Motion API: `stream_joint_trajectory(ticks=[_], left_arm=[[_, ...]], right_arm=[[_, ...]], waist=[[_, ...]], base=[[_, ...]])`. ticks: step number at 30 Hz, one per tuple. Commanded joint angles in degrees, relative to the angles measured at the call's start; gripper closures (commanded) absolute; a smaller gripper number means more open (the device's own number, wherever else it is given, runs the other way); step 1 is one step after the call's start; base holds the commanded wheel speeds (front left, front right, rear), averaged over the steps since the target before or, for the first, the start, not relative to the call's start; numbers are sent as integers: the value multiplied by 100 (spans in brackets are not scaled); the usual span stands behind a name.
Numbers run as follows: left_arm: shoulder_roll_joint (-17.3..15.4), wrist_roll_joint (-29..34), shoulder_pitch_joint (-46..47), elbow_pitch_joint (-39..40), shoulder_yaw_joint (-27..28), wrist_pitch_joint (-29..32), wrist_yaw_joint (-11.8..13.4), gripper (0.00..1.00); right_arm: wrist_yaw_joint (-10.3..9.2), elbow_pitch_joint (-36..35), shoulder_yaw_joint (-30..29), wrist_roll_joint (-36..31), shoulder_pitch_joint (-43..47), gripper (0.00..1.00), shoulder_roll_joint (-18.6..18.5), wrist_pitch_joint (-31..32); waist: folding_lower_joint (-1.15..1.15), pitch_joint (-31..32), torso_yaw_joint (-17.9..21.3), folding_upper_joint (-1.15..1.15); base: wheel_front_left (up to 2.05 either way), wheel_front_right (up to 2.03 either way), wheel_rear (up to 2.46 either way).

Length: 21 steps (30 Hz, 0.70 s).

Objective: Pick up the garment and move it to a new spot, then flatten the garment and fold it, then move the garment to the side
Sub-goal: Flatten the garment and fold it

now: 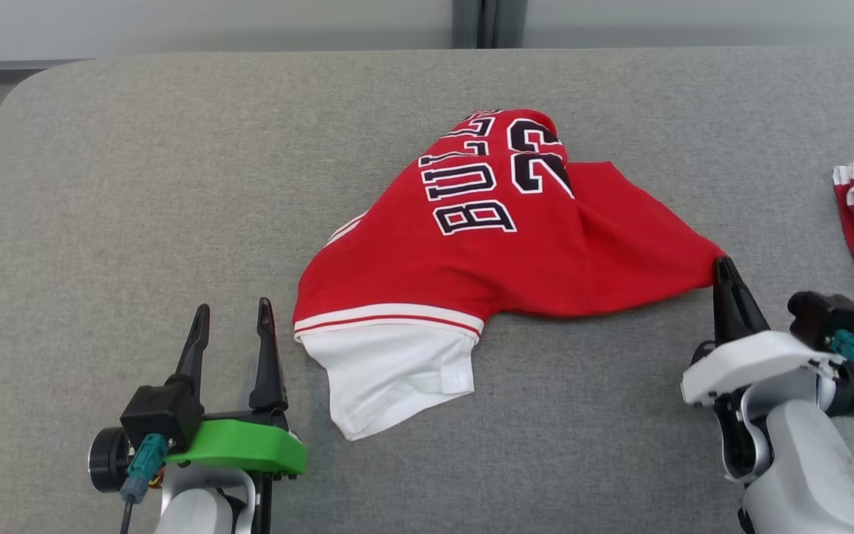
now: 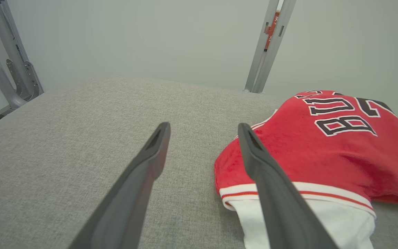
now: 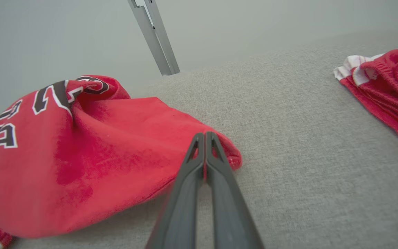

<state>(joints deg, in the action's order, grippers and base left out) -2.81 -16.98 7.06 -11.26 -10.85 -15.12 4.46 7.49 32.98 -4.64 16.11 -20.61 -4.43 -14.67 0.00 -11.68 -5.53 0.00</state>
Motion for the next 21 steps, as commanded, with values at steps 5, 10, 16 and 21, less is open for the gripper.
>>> stream_joint_trajectory(ticks=[5, 10, 16, 21], left_arm=[[-18, 97, 9, -31, 85, -2, -69, 0], [-18, 119, 62, -56, 101, -2, -89, 0], [-18, 112, 93, -89, 109, -2, -101, 0], [-18, 103, 105, -100, 110, -2, -99, 0]], right_arm=[[0, -969, 40, -8, 918, 100, 140, 435], [0, -1397, 513, 278, 1385, 100, 147, 740], [0, -1657, 886, 336, 1720, 82, 149, 1036], [0, -1859, 1013, 387, 1873, 0, 147, 1192]], waist=[[0, 34, 318, 0], [0, 59, 426, 0], [0, 95, 483, 0], [0, 126, 488, 0]], base=[[0, 0, 0], [0, 0, 0], [0, 0, 0], [0, 0, 0]])
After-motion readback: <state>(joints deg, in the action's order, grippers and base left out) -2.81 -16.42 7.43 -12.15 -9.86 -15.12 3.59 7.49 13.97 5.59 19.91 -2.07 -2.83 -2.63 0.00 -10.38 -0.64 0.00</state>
